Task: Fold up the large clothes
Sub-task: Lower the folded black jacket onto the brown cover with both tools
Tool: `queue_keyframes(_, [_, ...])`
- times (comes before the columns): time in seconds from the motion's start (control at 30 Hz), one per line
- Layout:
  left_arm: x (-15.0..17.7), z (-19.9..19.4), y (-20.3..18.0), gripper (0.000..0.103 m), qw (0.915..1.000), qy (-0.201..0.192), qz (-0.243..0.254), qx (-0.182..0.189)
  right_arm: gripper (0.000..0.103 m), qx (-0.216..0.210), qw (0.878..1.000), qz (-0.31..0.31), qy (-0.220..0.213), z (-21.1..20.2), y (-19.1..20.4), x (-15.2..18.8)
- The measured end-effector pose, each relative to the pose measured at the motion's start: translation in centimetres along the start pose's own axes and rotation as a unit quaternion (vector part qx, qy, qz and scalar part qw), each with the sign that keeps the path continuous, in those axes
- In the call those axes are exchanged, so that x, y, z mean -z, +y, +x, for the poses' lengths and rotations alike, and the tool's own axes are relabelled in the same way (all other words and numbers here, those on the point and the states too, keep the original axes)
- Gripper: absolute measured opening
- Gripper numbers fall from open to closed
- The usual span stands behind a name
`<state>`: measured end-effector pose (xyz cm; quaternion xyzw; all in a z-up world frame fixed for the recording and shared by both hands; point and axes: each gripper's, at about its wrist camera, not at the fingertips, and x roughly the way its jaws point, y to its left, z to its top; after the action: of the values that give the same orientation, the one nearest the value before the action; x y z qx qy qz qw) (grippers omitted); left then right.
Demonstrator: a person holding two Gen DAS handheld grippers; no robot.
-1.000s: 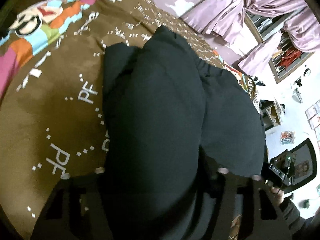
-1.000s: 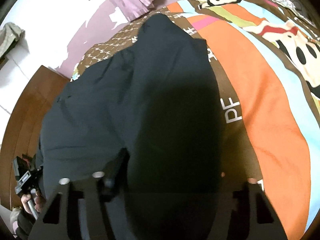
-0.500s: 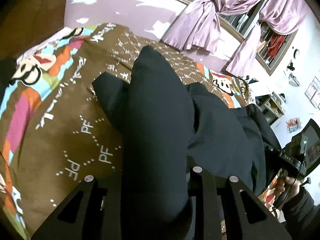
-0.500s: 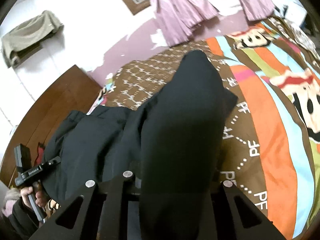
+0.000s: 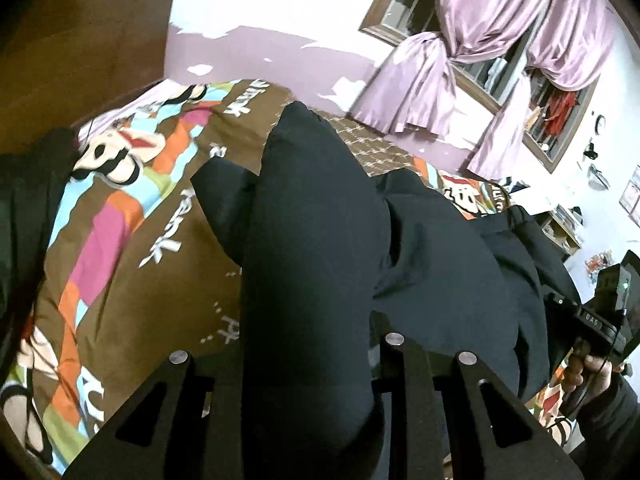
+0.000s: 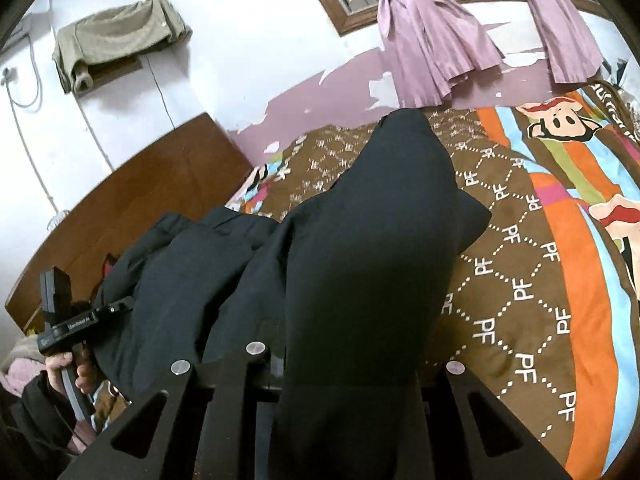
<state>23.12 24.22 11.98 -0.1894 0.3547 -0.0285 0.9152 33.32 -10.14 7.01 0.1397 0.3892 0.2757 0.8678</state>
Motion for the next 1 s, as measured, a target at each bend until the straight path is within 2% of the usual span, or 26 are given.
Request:
queue_keyframes(0.1, [1.3, 1.5, 1.3, 0.021, 0.9998, 0.016, -0.009, -0.011, 0.017, 0.018, 0.999, 0.012, 0.025, 1.8, -1.2, 1.1])
queue_keyframes(0.27, [3.6, 3.9, 3.7, 0.025, 0.9985, 0.036, -0.033, -0.024, 0.022, 0.036, 0.995, 0.08, 0.058, 3.5, -5.4, 3.0])
queue_keyframes(0.37, [3.9, 4.0, 4.6, 0.03, 0.9981, 0.037, -0.042, -0.024, 0.026, 0.05, 0.993, 0.085, 0.067, 3.7, -6.0, 3.5])
queue_keyframes(0.43, [3.9, 4.1, 4.7, 0.039, 0.9976, 0.043, -0.041, -0.035, 0.028, 0.064, 0.992, 0.08, 0.072, 3.8, -5.7, 3.5])
queue_keyframes(0.5, [3.8, 4.3, 4.8, 0.047, 0.9965, 0.05, -0.046, -0.048, 0.037, 0.085, 0.991, 0.071, 0.077, 3.9, -5.3, 3.5])
queue_keyframes(0.53, [3.8, 4.4, 5.0, 0.054, 0.9954, 0.056, -0.056, -0.054, 0.042, 0.095, 0.99, 0.067, 0.078, 3.9, -5.2, 3.5])
queue_keyframes(0.57, [3.9, 4.5, 5.2, 0.058, 0.9943, 0.061, -0.064, -0.059, 0.053, 0.103, 0.989, 0.068, 0.078, 3.8, -5.1, 3.6])
queue_keyframes(0.6, [3.9, 4.7, 5.4, 0.066, 0.9929, 0.067, -0.073, -0.066, 0.065, 0.117, 0.988, 0.073, 0.076, 3.7, -5.2, 3.7])
queue_keyframes(0.67, [4.1, 4.7, 5.8, 0.071, 0.9905, 0.076, -0.091, -0.07, 0.076, 0.132, 0.985, 0.087, 0.072, 3.6, -5.5, 3.9])
queue_keyframes(0.7, [4.2, 4.6, 5.9, 0.072, 0.9902, 0.075, -0.094, -0.071, 0.079, 0.139, 0.983, 0.093, 0.071, 3.5, -5.6, 3.9])
queue_keyframes(0.73, [4.2, 4.5, 6.0, 0.078, 0.9899, 0.074, -0.095, -0.075, 0.08, 0.152, 0.981, 0.095, 0.069, 3.4, -5.6, 3.9])
queue_keyframes(0.83, [4.4, 3.5, 5.8, 0.088, 0.988, 0.057, -0.091, -0.111, 0.089, 0.166, 0.98, 0.092, 0.054, 2.7, -4.9, 4.0])
queue_keyframes(0.9, [4.6, 3.0, 5.5, 0.091, 0.9877, 0.055, -0.087, -0.118, 0.103, 0.181, 0.979, 0.092, 0.035, 1.9, -4.2, 4.0])
queue_keyframes(1.0, [4.8, 1.5, 4.6, 0.097, 0.9878, 0.033, -0.076, -0.132, 0.103, 0.193, 0.977, 0.085, 0.004, 0.6, -2.8, 4.3])
